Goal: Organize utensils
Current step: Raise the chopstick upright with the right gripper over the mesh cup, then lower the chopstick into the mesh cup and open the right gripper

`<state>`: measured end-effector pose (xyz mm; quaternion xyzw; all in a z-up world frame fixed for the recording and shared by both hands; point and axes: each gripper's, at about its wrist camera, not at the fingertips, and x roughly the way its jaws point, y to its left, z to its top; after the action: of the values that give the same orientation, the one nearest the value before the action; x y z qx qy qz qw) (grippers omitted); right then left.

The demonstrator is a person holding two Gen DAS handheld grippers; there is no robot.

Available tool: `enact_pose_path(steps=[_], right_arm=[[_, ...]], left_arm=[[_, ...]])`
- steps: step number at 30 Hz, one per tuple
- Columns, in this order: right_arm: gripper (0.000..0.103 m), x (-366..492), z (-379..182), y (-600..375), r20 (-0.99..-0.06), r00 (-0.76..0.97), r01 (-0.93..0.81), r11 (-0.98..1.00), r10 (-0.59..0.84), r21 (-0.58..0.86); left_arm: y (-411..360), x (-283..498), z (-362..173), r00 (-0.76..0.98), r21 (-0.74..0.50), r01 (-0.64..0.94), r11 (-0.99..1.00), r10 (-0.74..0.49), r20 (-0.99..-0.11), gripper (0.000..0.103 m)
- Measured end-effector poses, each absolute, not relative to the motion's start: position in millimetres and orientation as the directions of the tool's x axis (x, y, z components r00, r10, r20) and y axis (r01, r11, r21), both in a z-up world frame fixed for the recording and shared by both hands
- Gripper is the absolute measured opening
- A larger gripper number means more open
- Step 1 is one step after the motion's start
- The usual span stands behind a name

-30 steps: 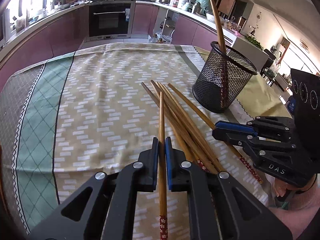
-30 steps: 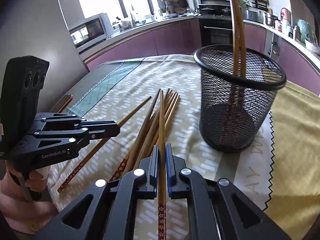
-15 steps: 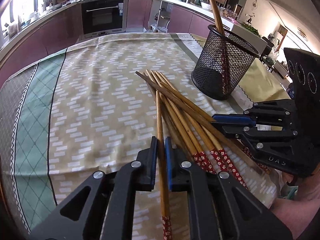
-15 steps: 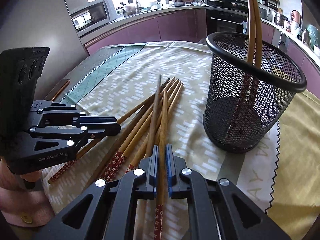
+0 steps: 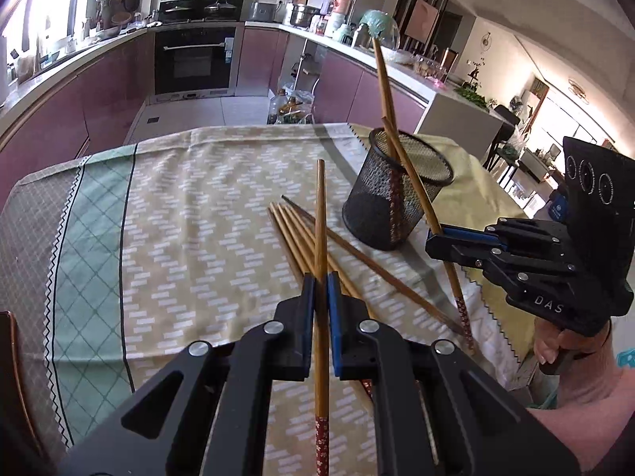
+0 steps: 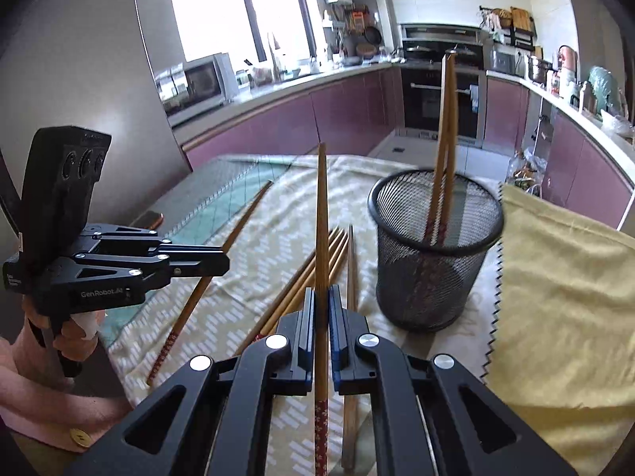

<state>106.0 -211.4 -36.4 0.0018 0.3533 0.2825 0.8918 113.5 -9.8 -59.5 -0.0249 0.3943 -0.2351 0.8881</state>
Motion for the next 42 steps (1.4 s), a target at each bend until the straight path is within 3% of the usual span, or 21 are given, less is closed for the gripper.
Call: enact_pose_path(steps=[14, 27, 32, 42], right_arm=[[0.006, 107, 19, -256, -0.461, 0.721, -0.458, 0.855, 0.518, 0.243], [0.006, 157, 55, -276, -0.329, 0.825, -0.385, 0.884, 0.458, 0.265], [0.006, 174, 51, -277, -0.328, 0.838, -0.366, 0.894, 0.437, 0.258], [0.006, 195, 18, -265, -0.430, 0.794, -0.362, 0.902, 0.431, 0.236]], left_arm=[[1, 94, 37, 0.663, -0.302, 0.488, 0.819, -0.572, -0.482, 0.007], [-37, 135, 102, 0.722, -0.299, 0.521, 0.799, -0.600, -0.344, 0.007], [-60, 153, 105, 0.731, -0.268, 0.512, 0.816, -0.578, -0.362, 0.007], [-105, 186, 49, 0.631, -0.206, 0.541, 0.816, -0.555, -0.543, 0.007]])
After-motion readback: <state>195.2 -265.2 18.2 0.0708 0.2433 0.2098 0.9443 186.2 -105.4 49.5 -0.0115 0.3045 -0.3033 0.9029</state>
